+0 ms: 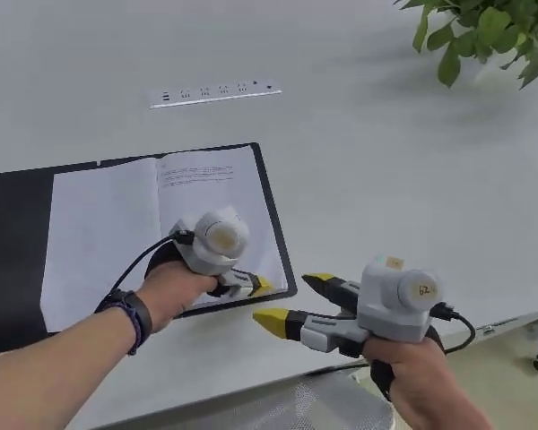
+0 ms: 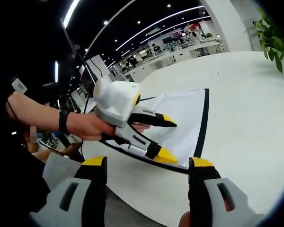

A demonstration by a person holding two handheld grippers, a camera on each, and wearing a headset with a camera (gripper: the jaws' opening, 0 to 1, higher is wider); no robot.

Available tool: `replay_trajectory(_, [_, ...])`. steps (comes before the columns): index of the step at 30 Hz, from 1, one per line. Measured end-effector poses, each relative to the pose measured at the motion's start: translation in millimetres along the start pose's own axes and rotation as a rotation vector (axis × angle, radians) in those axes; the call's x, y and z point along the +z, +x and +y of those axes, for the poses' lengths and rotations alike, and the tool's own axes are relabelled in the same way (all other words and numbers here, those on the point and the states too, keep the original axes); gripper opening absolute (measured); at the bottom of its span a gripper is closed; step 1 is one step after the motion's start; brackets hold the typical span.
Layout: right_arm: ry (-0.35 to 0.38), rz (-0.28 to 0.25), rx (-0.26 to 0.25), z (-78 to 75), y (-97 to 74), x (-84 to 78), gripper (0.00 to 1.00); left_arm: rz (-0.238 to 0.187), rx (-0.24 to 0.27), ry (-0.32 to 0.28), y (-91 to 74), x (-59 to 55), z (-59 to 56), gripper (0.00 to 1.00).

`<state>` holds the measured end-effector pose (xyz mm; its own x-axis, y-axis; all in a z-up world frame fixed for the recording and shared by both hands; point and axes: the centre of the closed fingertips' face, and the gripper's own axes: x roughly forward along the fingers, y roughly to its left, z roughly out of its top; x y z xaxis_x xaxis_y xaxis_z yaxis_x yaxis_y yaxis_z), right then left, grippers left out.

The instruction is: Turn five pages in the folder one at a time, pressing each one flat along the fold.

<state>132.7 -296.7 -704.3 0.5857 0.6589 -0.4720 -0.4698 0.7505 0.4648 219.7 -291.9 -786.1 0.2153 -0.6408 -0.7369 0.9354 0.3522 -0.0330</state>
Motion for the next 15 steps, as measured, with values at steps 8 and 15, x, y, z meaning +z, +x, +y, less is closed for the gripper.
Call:
replay_trajectory(8, [-0.002,-0.006,-0.010,-17.5,4.5,5.8,0.68,-0.019,-0.008,-0.010,-2.0,0.9,4.0,0.62])
replay_trajectory(15, [-0.018,0.035,-0.008,-34.8,15.5,3.1,0.67,-0.034,-0.004,-0.047,-3.1,3.3,8.0,0.57])
